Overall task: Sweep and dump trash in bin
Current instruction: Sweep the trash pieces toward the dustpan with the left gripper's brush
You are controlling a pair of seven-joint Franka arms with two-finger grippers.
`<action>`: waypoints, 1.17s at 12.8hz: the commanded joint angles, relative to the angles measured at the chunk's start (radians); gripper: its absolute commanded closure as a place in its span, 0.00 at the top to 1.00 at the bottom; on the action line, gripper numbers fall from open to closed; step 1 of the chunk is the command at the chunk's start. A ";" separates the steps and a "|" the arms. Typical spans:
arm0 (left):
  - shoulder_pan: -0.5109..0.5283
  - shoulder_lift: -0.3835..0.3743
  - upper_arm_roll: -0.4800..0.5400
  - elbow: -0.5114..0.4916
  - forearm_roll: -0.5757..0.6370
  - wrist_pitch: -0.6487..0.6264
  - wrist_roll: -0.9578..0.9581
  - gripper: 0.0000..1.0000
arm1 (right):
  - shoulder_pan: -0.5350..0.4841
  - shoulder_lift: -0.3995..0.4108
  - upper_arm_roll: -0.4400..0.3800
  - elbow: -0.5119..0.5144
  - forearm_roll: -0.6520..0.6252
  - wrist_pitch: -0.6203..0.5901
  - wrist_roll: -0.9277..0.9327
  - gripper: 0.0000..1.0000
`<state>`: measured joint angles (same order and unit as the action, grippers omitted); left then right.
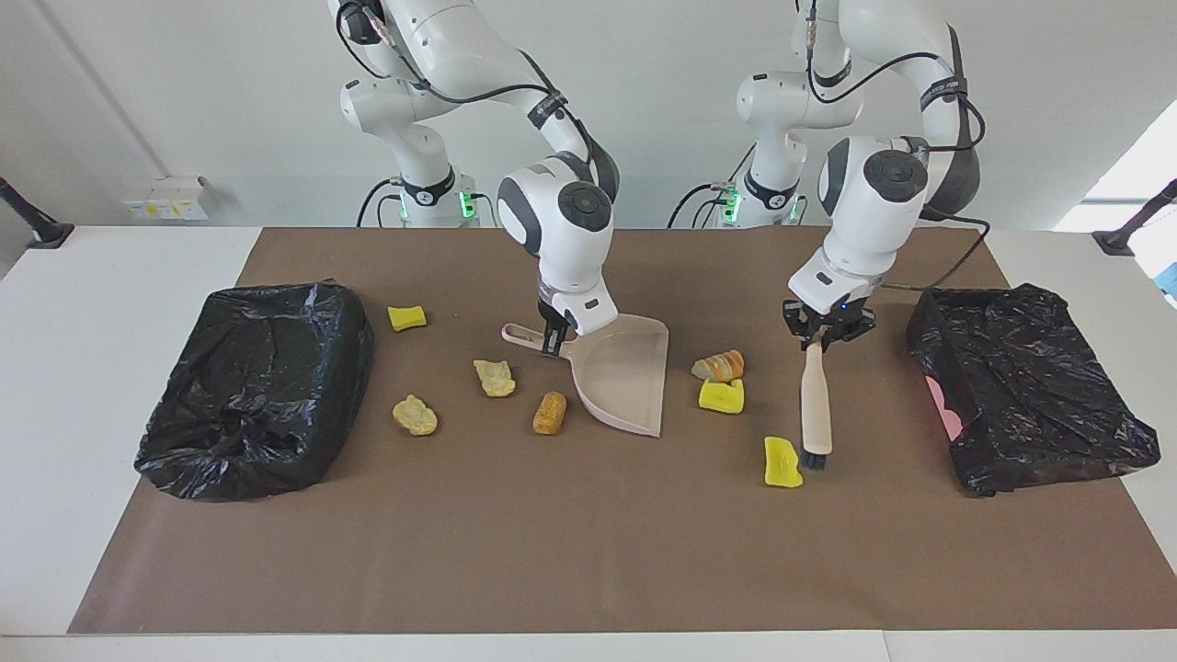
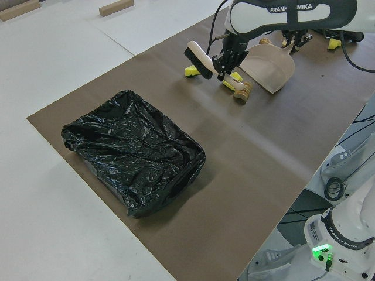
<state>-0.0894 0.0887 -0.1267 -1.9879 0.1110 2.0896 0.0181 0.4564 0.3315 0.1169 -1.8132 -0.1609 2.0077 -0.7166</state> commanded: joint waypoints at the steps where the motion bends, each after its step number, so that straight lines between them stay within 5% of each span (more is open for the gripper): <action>1: 0.029 0.123 -0.004 0.163 0.038 -0.022 0.029 0.00 | 0.004 0.003 0.004 -0.037 -0.014 0.046 -0.020 0.00; 3: 0.030 0.225 -0.004 0.265 0.077 -0.019 0.028 0.00 | 0.004 0.001 0.004 -0.040 -0.014 0.046 -0.020 0.00; 7: 0.017 0.244 -0.005 0.207 0.105 -0.013 0.099 0.00 | 0.002 -0.002 0.004 -0.047 -0.014 0.046 -0.020 0.00; 13: -0.015 0.111 -0.016 -0.044 0.070 -0.025 0.077 0.00 | 0.016 -0.014 0.004 -0.054 -0.029 0.000 -0.098 0.00; 15: -0.062 0.094 -0.017 -0.057 0.038 -0.081 0.040 0.00 | 0.024 -0.014 0.004 -0.041 -0.048 -0.026 -0.098 0.00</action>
<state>-0.1063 0.2379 -0.1523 -1.9786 0.1723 2.0588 0.0845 0.4743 0.3276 0.1171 -1.8305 -0.1837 2.0041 -0.7842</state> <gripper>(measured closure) 0.744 0.687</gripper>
